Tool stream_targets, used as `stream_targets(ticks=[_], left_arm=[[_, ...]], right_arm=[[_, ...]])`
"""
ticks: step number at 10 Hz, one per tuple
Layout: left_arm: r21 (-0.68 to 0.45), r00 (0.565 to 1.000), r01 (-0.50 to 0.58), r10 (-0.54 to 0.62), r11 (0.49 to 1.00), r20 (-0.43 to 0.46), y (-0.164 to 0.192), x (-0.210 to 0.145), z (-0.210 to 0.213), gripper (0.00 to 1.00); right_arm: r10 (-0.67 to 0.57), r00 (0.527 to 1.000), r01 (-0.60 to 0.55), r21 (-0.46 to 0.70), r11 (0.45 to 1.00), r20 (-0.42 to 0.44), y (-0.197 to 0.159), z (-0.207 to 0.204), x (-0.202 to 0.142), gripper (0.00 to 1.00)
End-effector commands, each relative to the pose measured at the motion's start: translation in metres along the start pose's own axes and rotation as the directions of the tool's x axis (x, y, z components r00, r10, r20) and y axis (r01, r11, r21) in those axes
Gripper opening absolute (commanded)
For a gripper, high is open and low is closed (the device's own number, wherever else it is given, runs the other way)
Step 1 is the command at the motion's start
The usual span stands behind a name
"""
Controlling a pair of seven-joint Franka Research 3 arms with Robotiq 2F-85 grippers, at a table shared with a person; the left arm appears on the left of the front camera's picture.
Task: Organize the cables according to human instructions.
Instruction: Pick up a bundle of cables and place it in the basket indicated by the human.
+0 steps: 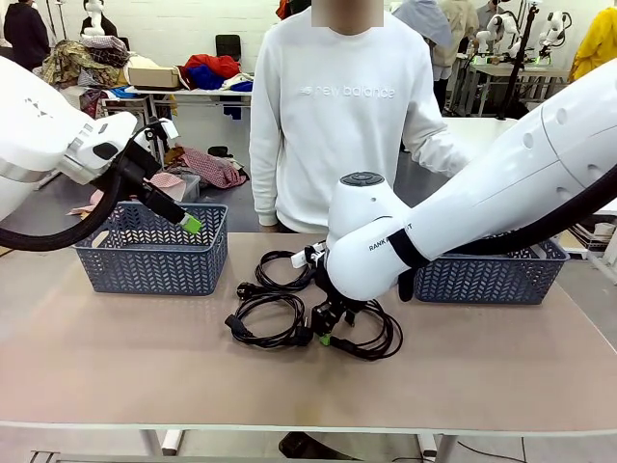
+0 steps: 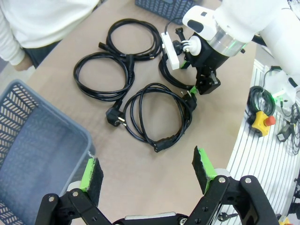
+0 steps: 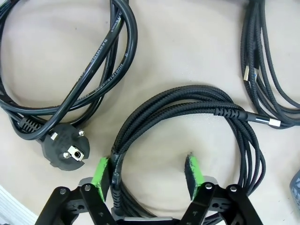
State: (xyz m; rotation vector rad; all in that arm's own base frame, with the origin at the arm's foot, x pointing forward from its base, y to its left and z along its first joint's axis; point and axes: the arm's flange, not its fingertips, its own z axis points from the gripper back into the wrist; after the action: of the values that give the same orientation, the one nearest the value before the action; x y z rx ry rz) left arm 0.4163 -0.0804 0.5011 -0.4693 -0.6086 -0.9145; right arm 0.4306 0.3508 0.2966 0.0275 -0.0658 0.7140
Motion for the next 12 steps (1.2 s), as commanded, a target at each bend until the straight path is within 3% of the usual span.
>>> stream_targets(ticks=[1,2,3,8,9,10,12], left_arm=[[-0.017,1.000,0.016,-0.016,1.000,0.025,0.000,-0.002,0.000,1.00],[-0.017,1.000,0.016,-0.016,1.000,0.025,0.000,-0.002,0.000,1.00],[-0.017,1.000,0.016,-0.016,1.000,0.025,0.000,-0.002,0.000,1.00],[-0.017,1.000,0.016,-0.016,1.000,0.025,0.000,-0.002,0.000,1.00],[-0.017,1.000,0.016,-0.016,1.000,0.025,0.000,-0.002,0.000,1.00],[-0.017,1.000,0.016,-0.016,1.000,0.025,0.000,-0.002,0.000,1.00],[-0.017,1.000,0.016,-0.016,1.000,0.025,0.000,-0.002,0.000,1.00]], right_arm=[[-0.011,1.000,0.010,-0.043,0.999,-0.010,0.008,-0.003,0.009,0.77],[-0.005,1.000,0.004,-0.048,0.999,-0.010,0.010,-0.004,0.009,0.43],[0.009,1.000,-0.010,-0.048,0.999,-0.013,0.012,-0.003,0.010,0.58],[0.046,0.999,-0.046,-0.019,0.999,-0.007,0.019,0.000,0.011,0.58],[0.048,0.999,-0.048,-0.019,0.999,-0.005,0.020,0.000,0.011,0.54],[0.047,0.999,-0.048,-0.022,0.999,-0.006,0.021,0.001,0.012,0.39],[0.057,0.998,-0.057,-0.026,0.998,-0.002,0.023,0.003,0.012,0.38]])
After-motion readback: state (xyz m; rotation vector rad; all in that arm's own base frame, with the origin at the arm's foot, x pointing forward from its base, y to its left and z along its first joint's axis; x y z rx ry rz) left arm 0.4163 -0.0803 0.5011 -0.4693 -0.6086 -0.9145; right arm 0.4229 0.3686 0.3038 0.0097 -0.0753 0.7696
